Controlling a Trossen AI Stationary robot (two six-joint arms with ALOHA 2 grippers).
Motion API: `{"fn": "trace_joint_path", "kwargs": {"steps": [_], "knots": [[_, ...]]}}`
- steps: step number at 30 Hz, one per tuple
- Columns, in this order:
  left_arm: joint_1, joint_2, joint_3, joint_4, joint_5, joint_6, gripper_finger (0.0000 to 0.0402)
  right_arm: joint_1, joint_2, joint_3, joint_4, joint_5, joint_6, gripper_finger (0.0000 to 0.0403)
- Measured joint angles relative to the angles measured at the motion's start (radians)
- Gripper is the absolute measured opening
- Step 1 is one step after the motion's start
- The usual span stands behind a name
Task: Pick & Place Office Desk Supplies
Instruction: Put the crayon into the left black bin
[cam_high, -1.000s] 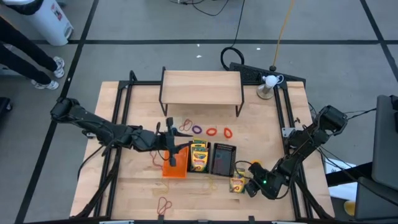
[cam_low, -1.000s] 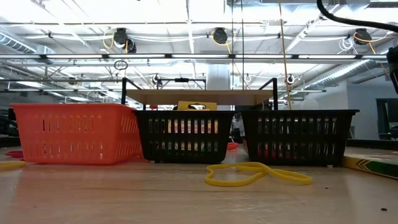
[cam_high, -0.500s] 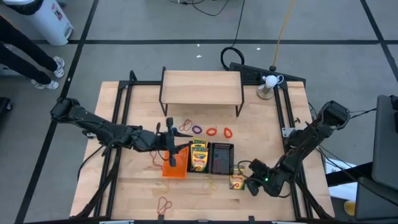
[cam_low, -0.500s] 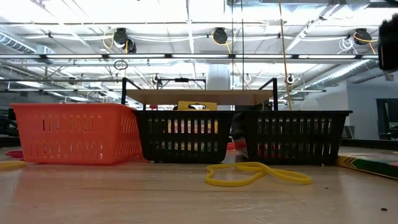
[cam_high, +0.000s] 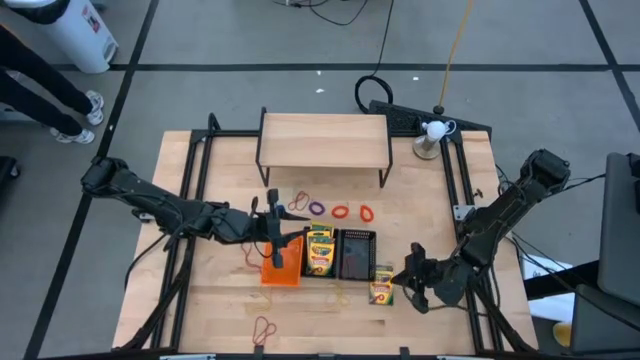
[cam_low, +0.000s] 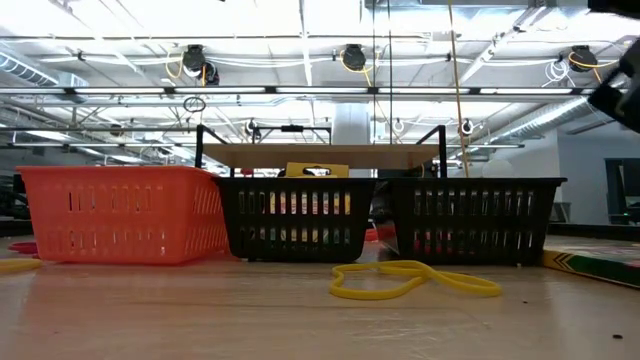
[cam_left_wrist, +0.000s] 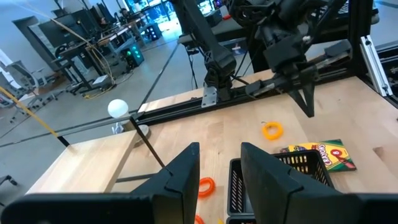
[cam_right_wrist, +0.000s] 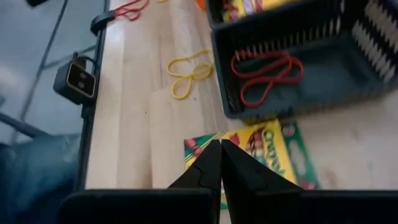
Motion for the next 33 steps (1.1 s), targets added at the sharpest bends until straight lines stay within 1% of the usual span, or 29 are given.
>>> {"fn": "trace_joint_path", "kwargs": {"steps": [4,6,8,11,15,19,22,25,29,33], "knots": [[0.011,0.0,0.0,0.0,0.0,-0.005,0.012,-0.031,-0.012,0.001,-0.007,-0.004,-0.207,0.0],[0.023,0.0,0.0,0.0,-0.023,-0.038,0.012,-0.059,-0.022,0.001,-0.053,-0.031,-0.286,0.0],[0.037,0.0,0.0,0.0,-0.063,-0.076,0.012,-0.103,-0.035,0.001,-0.127,-0.084,-0.299,0.0],[0.066,0.0,0.0,0.0,-0.105,-0.107,0.012,-0.18,-0.055,0.001,-0.237,-0.153,-0.255,0.0001],[0.103,0.0,0.0,0.0,-0.109,-0.137,0.012,-0.254,-0.061,0.001,-0.267,-0.282,-0.254,0.0018],[0.12,0.0,0.0,-0.001,-0.111,-0.166,0.012,-0.295,-0.061,0.001,-0.247,-0.375,-0.265,0.0052],[0.122,0.0,0.0,-0.003,-0.111,-0.165,0.012,-0.309,-0.061,0.001,-0.245,-0.436,-0.266,0.0088],[0.122,0.0,0.0,-0.002,-0.111,-0.165,0.012,-0.315,-0.061,0.001,-0.244,-0.474,-0.281,0.0127],[0.122,0.0,0.0,-0.002,-0.111,-0.169,0.012,-0.315,-0.061,0.001,-0.239,-0.476,-0.3,0.0171],[0.122,0.0,0.0,0.0,-0.111,-0.196,0.012,-0.315,-0.061,0.001,-0.239,-0.476,-0.305,0.0195]]}}
